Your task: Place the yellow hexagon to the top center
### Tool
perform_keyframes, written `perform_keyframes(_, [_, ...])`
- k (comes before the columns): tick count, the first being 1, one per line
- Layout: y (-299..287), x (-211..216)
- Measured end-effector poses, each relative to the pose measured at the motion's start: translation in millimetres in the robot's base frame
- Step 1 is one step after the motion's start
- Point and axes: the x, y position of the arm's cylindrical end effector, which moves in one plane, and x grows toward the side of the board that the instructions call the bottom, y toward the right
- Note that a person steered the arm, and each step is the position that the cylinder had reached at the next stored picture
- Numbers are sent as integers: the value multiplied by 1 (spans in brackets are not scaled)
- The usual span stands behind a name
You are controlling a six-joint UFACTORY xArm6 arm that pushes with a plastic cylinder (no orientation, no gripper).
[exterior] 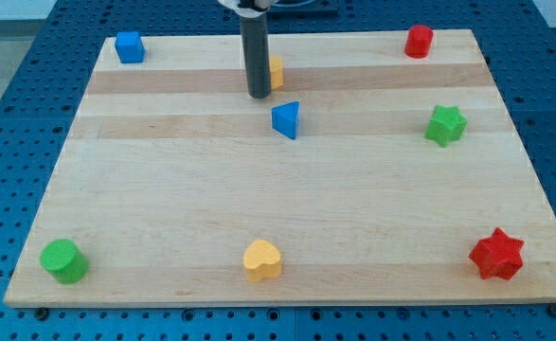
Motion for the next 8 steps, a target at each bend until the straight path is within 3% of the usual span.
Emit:
perform_keyframes(4, [-26,-35])
perform_keyframes(6, [4,-42])
perform_keyframes(8, [-30,-41])
